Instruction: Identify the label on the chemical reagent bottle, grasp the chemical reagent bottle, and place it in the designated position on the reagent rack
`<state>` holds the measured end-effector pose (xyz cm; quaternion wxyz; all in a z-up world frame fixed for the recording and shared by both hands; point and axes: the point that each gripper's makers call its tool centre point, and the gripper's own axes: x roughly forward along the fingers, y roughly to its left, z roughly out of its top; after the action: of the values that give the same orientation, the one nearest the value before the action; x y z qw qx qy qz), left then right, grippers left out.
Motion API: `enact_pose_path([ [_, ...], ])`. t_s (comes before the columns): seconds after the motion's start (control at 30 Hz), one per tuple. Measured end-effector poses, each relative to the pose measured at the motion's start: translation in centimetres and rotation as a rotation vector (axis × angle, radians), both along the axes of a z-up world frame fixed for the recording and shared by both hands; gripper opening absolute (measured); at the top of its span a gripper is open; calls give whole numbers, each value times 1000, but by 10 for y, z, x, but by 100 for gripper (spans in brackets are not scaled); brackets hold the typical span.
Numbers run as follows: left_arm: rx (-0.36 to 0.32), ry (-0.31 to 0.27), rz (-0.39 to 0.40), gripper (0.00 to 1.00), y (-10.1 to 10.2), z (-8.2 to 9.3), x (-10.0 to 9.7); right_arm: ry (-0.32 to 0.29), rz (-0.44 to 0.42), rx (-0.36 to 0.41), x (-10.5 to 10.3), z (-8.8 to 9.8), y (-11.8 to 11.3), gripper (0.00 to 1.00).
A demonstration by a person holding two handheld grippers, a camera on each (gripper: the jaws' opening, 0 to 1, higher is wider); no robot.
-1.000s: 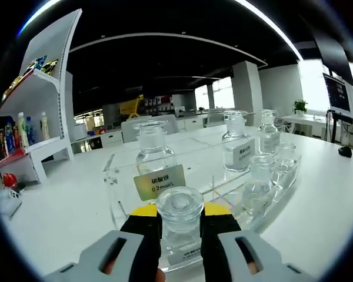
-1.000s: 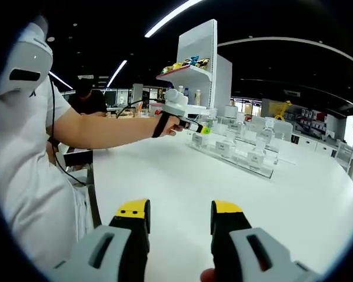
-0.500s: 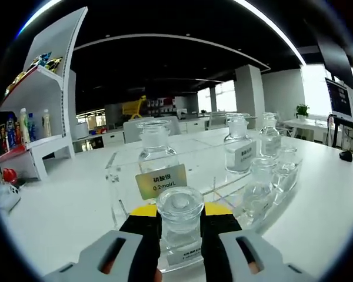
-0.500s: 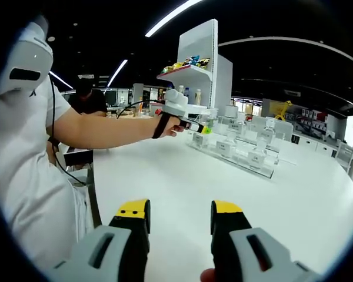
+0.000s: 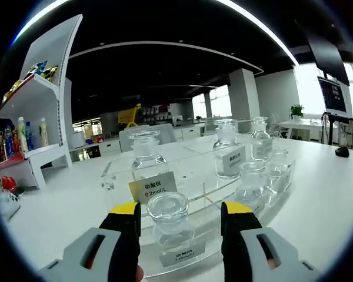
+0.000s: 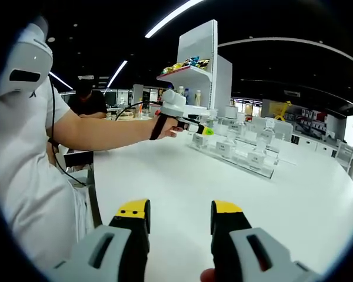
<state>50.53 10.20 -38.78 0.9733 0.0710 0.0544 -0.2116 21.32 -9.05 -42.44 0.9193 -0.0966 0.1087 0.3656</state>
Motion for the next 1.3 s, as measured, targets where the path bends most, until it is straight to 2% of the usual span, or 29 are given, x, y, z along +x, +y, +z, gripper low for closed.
enact_pose_path([
  [0.13, -6, -20, -2, 71, 1, 8, -2, 4, -6, -4, 0, -2, -2, 39],
  [0.53, -22, -56, -38, 75, 3, 30, -15, -1, -11, 3, 1, 0, -2, 40],
  [0.9, -33, -48, -68, 80, 9, 47, -24, -12, -23, 11, 2, 6, -4, 40],
  [1.1, -31, -41, -90, 81, 15, 55, -40, -25, -35, 19, 3, 11, -7, 41],
  [1.3, -17, -1, -136, 82, 13, 52, -57, -32, -47, 23, 6, 14, -10, 41],
])
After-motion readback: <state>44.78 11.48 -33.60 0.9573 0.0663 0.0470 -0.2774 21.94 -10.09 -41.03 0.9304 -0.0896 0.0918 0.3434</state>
